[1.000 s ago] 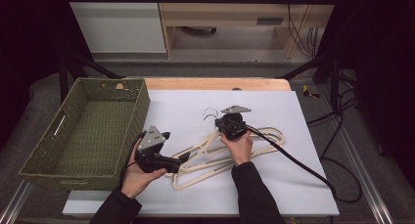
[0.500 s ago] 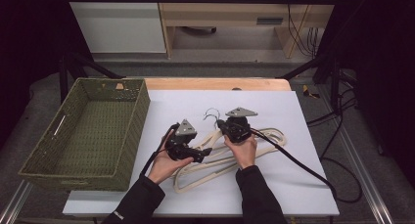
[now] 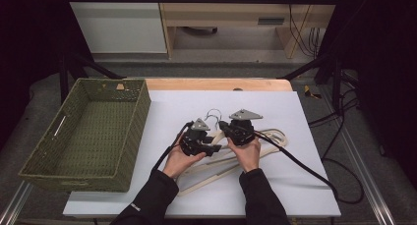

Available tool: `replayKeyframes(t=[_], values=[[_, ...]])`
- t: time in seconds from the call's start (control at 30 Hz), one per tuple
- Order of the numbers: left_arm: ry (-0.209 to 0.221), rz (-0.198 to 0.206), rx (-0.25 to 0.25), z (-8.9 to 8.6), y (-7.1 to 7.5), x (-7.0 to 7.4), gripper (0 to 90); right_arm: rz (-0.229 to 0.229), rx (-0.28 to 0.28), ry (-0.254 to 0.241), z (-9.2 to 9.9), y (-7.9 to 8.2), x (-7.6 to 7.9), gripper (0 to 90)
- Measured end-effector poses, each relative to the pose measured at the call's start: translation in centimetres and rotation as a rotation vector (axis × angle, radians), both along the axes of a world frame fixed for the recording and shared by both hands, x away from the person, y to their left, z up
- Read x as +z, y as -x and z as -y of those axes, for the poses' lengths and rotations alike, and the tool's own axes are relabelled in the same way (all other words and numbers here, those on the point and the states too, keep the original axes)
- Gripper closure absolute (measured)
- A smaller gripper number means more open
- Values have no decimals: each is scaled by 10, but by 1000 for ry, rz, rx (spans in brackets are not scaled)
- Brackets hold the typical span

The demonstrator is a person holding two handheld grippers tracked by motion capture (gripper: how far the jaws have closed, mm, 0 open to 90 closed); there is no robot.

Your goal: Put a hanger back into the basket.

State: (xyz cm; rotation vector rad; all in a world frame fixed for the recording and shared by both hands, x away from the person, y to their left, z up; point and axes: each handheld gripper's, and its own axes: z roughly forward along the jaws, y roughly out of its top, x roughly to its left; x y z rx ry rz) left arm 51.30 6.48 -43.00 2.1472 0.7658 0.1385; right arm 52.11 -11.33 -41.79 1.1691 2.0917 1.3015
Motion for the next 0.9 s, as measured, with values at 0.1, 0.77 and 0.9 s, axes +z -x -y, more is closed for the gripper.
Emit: replayKeyframes(t=[0.1,0.77,0.9], values=[[1,-13,-4,1,-1,-2,656,7,7,1,2,3,2,892],[82,-54,-25,2,26,12,817,56,82,0,27,45,28,777],[90,-38,-50,6,37,17,830,64,108,-21,38,62,32,679]])
